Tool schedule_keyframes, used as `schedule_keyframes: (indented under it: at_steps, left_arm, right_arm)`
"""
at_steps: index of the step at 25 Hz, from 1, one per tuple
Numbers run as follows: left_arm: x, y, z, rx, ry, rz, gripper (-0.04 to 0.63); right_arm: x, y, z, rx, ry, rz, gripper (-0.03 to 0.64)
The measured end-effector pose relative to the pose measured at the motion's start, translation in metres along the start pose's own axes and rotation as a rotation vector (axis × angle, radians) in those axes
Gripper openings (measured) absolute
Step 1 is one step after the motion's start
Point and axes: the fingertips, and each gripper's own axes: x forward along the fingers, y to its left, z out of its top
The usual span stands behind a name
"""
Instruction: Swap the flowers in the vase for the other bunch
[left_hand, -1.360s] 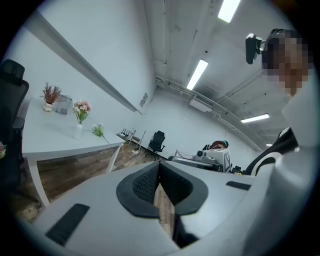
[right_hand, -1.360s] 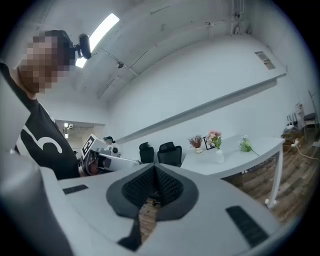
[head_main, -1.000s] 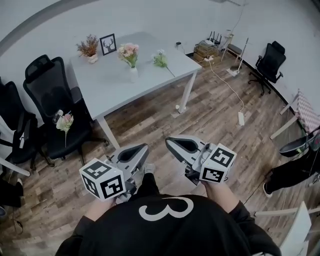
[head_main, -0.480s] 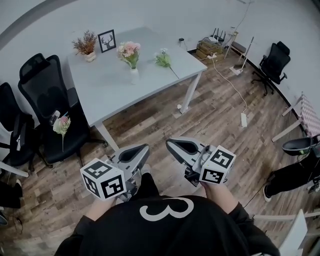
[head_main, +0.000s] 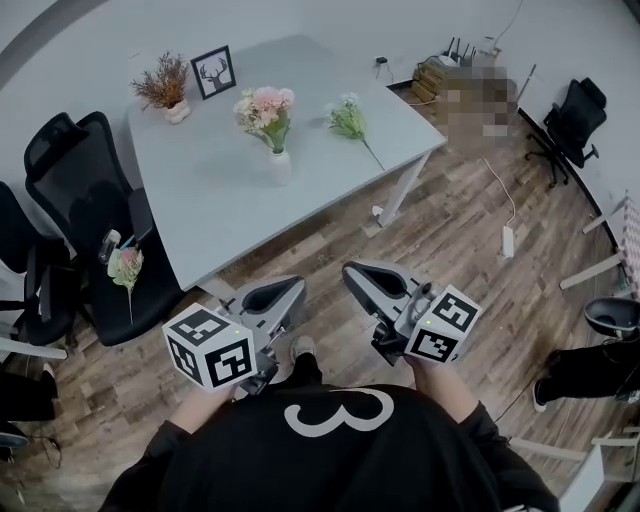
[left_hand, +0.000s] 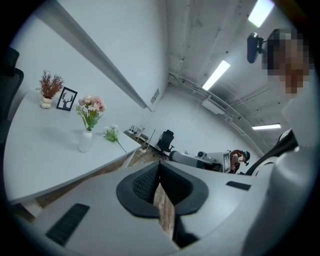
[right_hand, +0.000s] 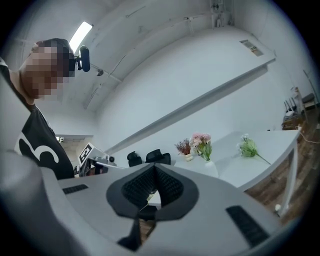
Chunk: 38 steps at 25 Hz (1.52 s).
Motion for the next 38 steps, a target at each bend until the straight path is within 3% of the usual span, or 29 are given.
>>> schedule_keyframes:
  at_steps: [8,13,22,38]
  left_arm:
    - [0.026,0.092,0.069,-0.012,-0.033,0.036,0.011]
    - [0.026,0.132,0.091,-0.039,-0.059,0.066,0.011]
    - [0.029,0.154,0.100,-0.055,-0.085,0.083,0.011]
    - [0.066,0.227,0.147,-0.113,-0.127,0.165,0.011]
  right_arm:
    - [0.086,-0.071,0.032,-0.024,0.015,0.002,0.008]
    - [0.122,-0.093,0.037,-0.008,0.017,0.031,0.008]
    - [0.145,-0.105,0.042,-0.032,0.024,0.055,0.008]
    - [0.208,-0.184,0.070,-0.056,0.085,0.079,0.011]
